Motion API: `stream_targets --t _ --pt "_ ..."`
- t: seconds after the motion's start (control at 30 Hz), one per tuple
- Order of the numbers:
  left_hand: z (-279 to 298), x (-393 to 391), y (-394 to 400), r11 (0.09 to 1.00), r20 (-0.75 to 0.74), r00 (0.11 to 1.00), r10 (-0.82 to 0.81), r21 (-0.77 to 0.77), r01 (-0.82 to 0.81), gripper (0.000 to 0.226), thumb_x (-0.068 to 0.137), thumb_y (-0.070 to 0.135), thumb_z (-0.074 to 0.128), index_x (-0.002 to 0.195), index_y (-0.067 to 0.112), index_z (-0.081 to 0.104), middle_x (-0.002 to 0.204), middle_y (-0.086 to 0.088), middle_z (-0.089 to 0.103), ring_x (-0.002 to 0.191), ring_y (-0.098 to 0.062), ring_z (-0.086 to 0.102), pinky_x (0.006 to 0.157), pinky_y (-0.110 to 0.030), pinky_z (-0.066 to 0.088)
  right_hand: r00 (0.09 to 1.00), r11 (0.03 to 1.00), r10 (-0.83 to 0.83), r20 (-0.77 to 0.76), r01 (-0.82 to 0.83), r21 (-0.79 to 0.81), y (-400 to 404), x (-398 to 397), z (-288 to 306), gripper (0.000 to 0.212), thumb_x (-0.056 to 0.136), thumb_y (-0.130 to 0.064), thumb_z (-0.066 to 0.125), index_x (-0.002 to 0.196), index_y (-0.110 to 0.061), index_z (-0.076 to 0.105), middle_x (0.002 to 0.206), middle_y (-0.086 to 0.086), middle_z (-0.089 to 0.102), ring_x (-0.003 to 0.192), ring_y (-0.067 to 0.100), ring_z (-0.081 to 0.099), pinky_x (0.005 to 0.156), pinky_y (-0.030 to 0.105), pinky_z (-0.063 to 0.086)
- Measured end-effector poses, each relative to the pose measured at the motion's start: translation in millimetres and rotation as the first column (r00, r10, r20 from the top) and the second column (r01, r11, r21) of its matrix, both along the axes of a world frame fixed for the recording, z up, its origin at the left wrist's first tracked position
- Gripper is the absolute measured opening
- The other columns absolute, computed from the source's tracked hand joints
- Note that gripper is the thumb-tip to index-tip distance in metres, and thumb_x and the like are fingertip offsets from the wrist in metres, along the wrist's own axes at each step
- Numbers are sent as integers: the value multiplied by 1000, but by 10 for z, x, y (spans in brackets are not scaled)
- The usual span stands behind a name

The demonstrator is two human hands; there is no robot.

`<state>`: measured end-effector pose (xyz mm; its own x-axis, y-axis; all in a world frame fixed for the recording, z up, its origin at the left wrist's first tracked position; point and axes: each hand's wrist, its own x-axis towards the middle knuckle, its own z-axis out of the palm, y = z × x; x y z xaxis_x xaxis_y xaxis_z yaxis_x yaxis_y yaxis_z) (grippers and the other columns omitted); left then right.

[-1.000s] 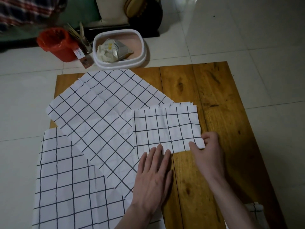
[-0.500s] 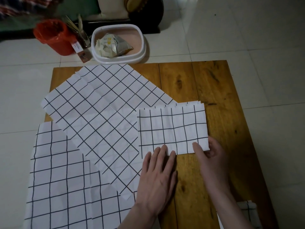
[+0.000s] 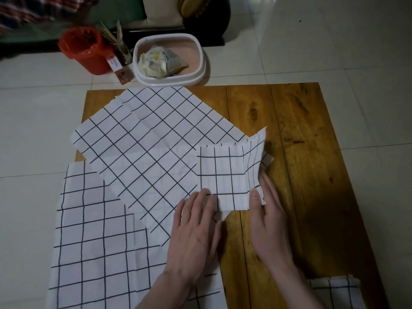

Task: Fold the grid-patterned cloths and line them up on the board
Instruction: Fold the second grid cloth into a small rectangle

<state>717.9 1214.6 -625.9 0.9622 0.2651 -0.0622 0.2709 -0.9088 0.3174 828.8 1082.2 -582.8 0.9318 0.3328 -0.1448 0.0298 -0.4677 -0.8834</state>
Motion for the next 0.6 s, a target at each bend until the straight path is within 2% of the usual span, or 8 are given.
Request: stream_targets --t 0.1,0.2,0.3,0.43,0.5,0.6 --pt "-40 -51 86 1000 0 1000 7 10 -7 53 109 42 40 152 14 50 159 -6 47 151 -26 40 123 -49 29 992 995 104 75 -105 2 128 -59 -29 51 109 -33 38 159 -28 34 166 -15 32 152 -2 27 116 10 29" --pt "-61 -80 135 1000 9 1000 9 9 -9 53 110 42 39 153 13 49 160 -6 47 152 -25 38 124 -50 29 966 976 213 144 -205 -68 222 -84 -84 51 112 -30 36 162 -20 31 169 -12 28 155 3 23 122 17 26" --pt "-48 -77 189 999 38 998 40 5 -40 51 109 39 43 152 14 49 157 -5 49 151 -25 39 124 -49 30 916 935 331 225 -285 -212 256 -72 -176 52 112 -35 30 162 -21 30 170 -12 25 157 6 20 125 25 25" --pt "-35 -56 245 997 75 994 77 1 -78 51 107 38 45 152 14 50 154 -4 53 148 -25 42 122 -49 34 881 873 423 214 -333 -355 321 -78 -283 57 112 -46 18 163 -23 28 170 -10 25 157 4 16 126 37 28" --pt "-42 -49 260 996 87 992 89 2 -89 52 107 37 46 151 11 51 152 -6 55 146 -25 44 121 -50 35 863 832 469 188 -361 -421 362 -85 -339 60 111 -49 11 163 -24 24 171 -10 21 158 2 10 128 35 22" --pt "-52 -50 263 995 95 990 102 -2 -103 53 106 36 47 150 8 52 151 -8 56 144 -27 48 118 -51 40 838 782 517 171 -381 -494 397 -101 -441 57 111 -42 17 164 -24 23 171 -10 18 158 2 5 128 28 15"
